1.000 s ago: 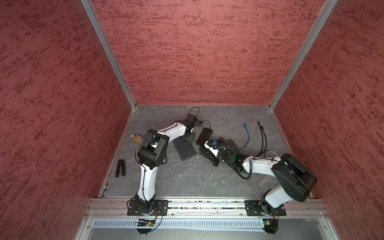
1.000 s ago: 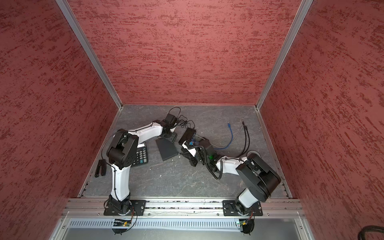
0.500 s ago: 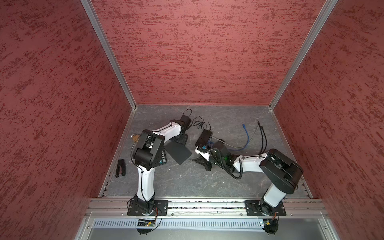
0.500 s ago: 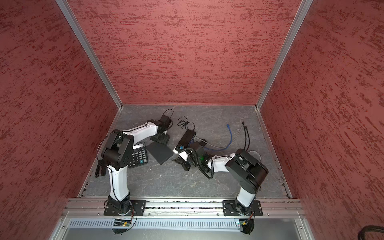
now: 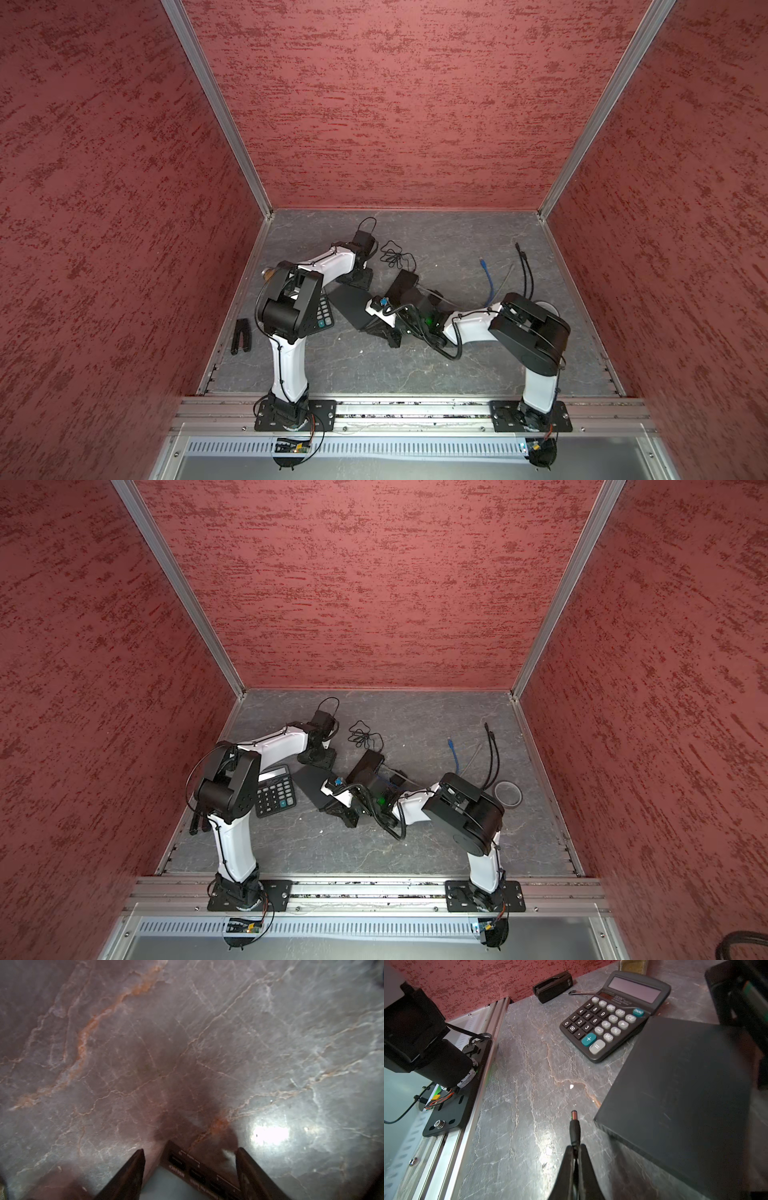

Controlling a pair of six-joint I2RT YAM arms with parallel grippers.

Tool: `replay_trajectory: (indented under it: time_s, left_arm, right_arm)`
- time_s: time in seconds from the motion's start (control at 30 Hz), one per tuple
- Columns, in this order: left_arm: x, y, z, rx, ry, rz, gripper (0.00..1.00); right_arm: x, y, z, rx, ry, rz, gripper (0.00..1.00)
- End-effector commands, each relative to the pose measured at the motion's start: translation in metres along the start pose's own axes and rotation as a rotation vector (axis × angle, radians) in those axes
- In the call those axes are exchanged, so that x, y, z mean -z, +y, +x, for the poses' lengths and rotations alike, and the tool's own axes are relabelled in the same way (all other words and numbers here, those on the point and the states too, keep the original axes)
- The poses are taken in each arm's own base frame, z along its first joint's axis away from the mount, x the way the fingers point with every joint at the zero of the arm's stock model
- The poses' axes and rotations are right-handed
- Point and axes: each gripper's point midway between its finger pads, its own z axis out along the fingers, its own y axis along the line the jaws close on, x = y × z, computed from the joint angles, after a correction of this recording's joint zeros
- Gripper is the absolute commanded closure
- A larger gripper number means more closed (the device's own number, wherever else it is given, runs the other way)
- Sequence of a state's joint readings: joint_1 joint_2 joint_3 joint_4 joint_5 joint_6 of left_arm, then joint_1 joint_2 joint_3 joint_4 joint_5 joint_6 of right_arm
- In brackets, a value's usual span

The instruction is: Insert the plug into the switch port

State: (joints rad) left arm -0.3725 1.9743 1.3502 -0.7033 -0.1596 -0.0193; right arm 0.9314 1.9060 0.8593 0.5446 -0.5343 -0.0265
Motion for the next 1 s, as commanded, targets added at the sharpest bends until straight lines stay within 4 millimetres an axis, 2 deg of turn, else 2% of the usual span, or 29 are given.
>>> replay_trajectory:
  time_s: [0.0, 0.2, 0.37, 0.47, 0.63, 0.77, 0.97]
  left_arm:
    - [0.002, -0.018, 0.005, 0.020, 0.003, 0.092, 0.30]
    - [0.002, -0.020, 0.003, 0.018, -0.006, 0.105, 0.31]
    - [0.012, -0.022, 0.000, 0.029, -0.038, 0.133, 0.31]
    - [0.027, -0.025, -0.006, 0.038, -0.094, 0.165, 0.30]
    - [0.067, -0.024, -0.017, 0.060, -0.214, 0.204, 0.29]
    - [0.091, -0.022, -0.001, 0.084, -0.245, 0.190, 0.28]
    - [0.106, -0.028, 0.043, 0.118, -0.209, 0.196, 0.28]
  right_arm:
    - [-0.010, 0.001, 0.000, 0.006, 0.020, -0.010, 0.97]
    - [-0.020, 0.005, 0.006, 0.029, 0.057, -0.025, 0.97]
    - [-0.013, 0.002, 0.005, 0.057, 0.049, 0.013, 0.97]
    - [-0.005, -0.004, 0.012, 0.070, 0.063, 0.064, 0.97]
    - [0.010, -0.012, 0.017, 0.053, 0.053, 0.107, 0.97]
    - [0.025, -0.019, 0.020, 0.035, 0.037, 0.145, 0.97]
    - [0.044, -0.032, 0.024, 0.017, 0.027, 0.208, 0.97]
